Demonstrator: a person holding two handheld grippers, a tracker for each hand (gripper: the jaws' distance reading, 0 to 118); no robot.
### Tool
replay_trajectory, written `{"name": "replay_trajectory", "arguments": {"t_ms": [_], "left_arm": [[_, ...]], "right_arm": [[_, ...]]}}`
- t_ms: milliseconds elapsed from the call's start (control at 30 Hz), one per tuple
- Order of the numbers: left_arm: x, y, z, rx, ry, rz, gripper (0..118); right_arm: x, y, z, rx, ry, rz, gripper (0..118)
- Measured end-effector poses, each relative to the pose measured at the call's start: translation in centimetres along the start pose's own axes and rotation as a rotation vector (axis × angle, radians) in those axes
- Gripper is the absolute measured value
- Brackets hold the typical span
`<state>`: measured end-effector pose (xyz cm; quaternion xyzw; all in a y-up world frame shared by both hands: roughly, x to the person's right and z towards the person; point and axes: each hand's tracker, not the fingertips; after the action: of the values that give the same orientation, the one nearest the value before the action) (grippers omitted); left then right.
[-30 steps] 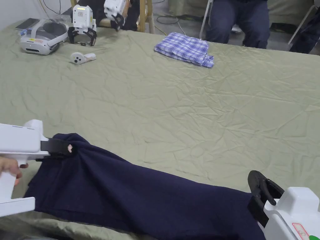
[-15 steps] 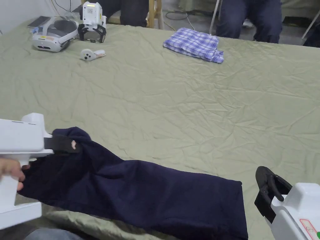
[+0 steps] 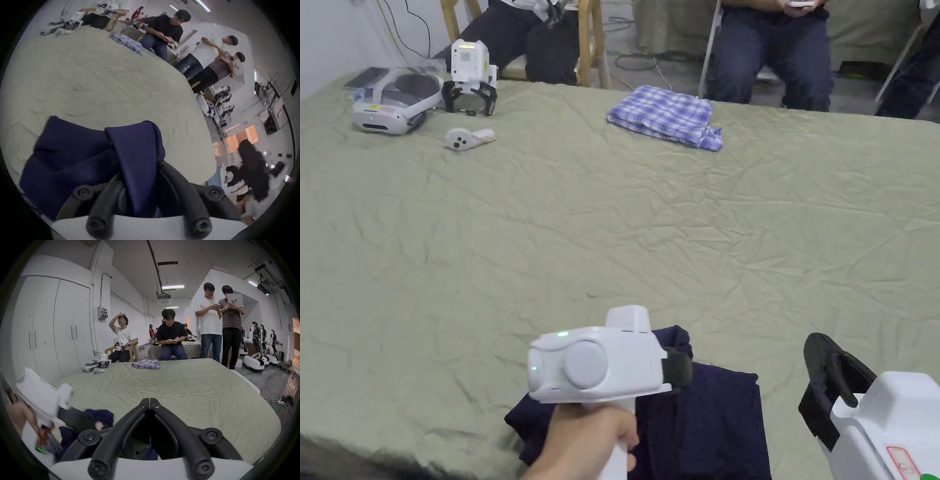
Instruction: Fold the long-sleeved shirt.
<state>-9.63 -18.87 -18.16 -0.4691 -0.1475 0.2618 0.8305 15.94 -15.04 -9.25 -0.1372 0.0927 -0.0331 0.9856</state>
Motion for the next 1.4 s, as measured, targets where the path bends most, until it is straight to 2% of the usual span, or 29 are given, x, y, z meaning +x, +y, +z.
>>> {"name": "replay_trajectory", "arguments": {"t_ms": [100,200,233,267,300,333,367,400,533,567,600,633,700,733,767,800,833,900,1233,1367,1400], "left_arm": [[1.3,-0.5,-3.6,-0.04,0.005,-0.029,14],[1.3,-0.7,-4.0,-0.076,0.009,-0.066,17],[1.2,-0.8,-2.8,-0.079,-0.009,-0.072,24],[0.8,-0.6,-1.7,-0.081,-0.038,-0.089,36],[0.4,-0.3,-0.5,-0.082,-0.06,-0.084,69],[0.1,-0.1,1.0,-0.072,-0.1,-0.065,91],[0.0,0.3,2.7,-0.039,-0.127,-0.086,106],[-0.5,0.6,4.4,0.003,-0.159,-0.092,111],[-4.7,2.5,9.3,0.101,-0.169,-0.027,111],[-6.1,3.0,9.4,0.091,-0.165,-0.024,109],[-7.5,3.3,9.4,0.087,-0.135,0.014,99],[-9.0,3.4,9.1,0.083,-0.137,0.064,81],[-11.3,3.1,6.9,-0.024,-0.245,0.139,33],[-12.0,2.6,5.2,-0.088,-0.284,0.155,26],[-12.6,2.0,3.9,-0.133,-0.257,0.172,21],[-12.6,1.3,2.7,-0.163,-0.219,0.147,7],[-12.4,0.4,1.2,-0.187,-0.203,0.119,6],[-11.4,-1.2,-1.4,-0.258,-0.212,0.153,6],[-3.4,-4.8,-9.8,-0.347,-0.318,0.079,3],[-1.8,-4.6,-9.7,-0.32,-0.317,0.07,3],[-1.6,-4.2,-8.4,-0.291,-0.332,0.023,3]], "right_arm": [[0.8,0.0,0.3,0.005,-0.022,-0.002,0],[1.5,0.1,0.3,0.006,-0.035,-0.013,0],[1.6,0.1,0.4,0.008,-0.039,-0.013,0],[1.6,0.1,0.4,0.012,-0.042,-0.012,0],[1.6,0.1,0.4,0.016,-0.042,-0.013,0],[1.6,0.1,0.3,0.016,-0.04,-0.016,0],[1.5,0.0,0.3,0.019,-0.038,-0.017,0],[1.3,-0.1,0.2,0.022,-0.035,-0.016,0],[0.8,-0.6,0.1,0.014,-0.018,-0.017,0],[0.7,-0.7,0.1,0.012,-0.013,-0.016,0],[0.6,-0.8,0.1,0.009,-0.016,-0.015,0],[0.7,-0.9,0.2,0.005,-0.013,-0.017,0],[0.7,-1.1,0.2,0.002,-0.01,-0.02,0],[0.7,-1.2,0.2,-0.002,-0.012,-0.019,0],[0.8,-1.3,0.3,-0.004,-0.011,-0.021,0],[0.9,-1.3,0.3,-0.006,-0.012,-0.023,0],[1.0,-1.4,0.4,-0.005,-0.015,-0.021,0],[1.2,-1.2,0.6,-0.005,-0.02,-0.02,0],[2.6,-1.0,1.1,-0.011,-0.06,-0.018,0],[3.0,-1.0,1.1,-0.018,-0.067,-0.027,0],[3.1,-0.9,1.1,-0.02,-0.058,-0.033,0]]}}
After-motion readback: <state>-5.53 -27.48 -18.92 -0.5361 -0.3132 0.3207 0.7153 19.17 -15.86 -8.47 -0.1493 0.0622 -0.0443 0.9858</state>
